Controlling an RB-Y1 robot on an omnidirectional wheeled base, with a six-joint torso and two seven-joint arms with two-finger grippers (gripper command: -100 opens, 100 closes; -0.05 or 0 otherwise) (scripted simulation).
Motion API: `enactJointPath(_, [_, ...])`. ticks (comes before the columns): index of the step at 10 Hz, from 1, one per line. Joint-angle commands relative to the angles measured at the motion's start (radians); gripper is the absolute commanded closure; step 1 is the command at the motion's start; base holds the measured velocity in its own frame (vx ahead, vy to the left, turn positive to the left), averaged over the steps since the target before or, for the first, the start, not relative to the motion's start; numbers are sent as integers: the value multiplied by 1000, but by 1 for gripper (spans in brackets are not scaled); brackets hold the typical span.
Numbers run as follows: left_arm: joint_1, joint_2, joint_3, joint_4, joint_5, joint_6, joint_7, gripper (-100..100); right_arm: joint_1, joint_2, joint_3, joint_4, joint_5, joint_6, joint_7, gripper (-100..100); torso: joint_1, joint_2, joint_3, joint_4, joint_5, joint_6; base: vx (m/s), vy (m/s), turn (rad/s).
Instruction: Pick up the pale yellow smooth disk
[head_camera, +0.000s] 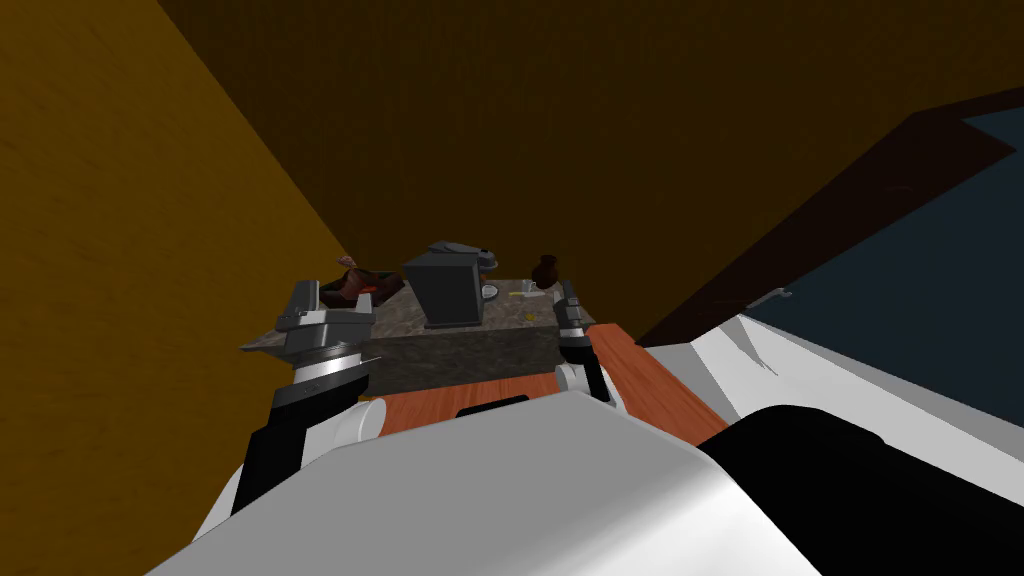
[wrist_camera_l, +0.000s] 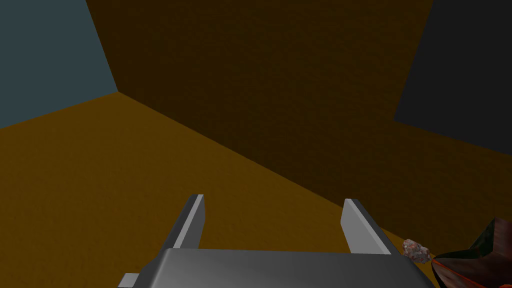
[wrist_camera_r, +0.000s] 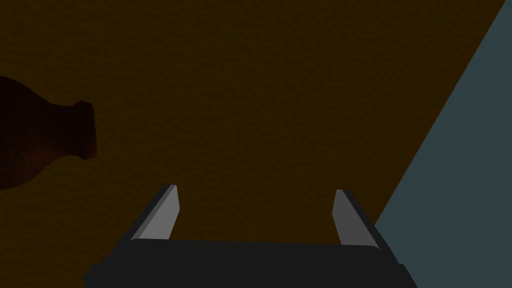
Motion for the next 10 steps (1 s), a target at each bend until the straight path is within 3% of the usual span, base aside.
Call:
enactJointPath(1, [0,0,0,0,0,0,0,0,13,-39,21,-5,10,0,2,-100,0,0,0,0,0,0,-55,-46,14])
enactJointPath(7, [0,0,0,0,0,0,0,0,89,-212,130,-1,67,-4,15,-100,-9,10,6,2,-2,0,-128,-120,32])
enactJointPath(8, [0,0,0,0,0,0,0,0,89,-229,130,-1,67,-4,15,-100,-11,10,6,2,-2,0,-93,-96,22])
enactJointPath(9, [0,0,0,0,0,0,0,0,107,-267,153,7,82,-6,19,-100,-7,7,5,2,-2,0,-80,-61,50])
enactJointPath(10, [0,0,0,0,0,0,0,0,107,-271,153,7,82,-6,19,-100,-5,6,4,1,-1,0,-59,-34,24])
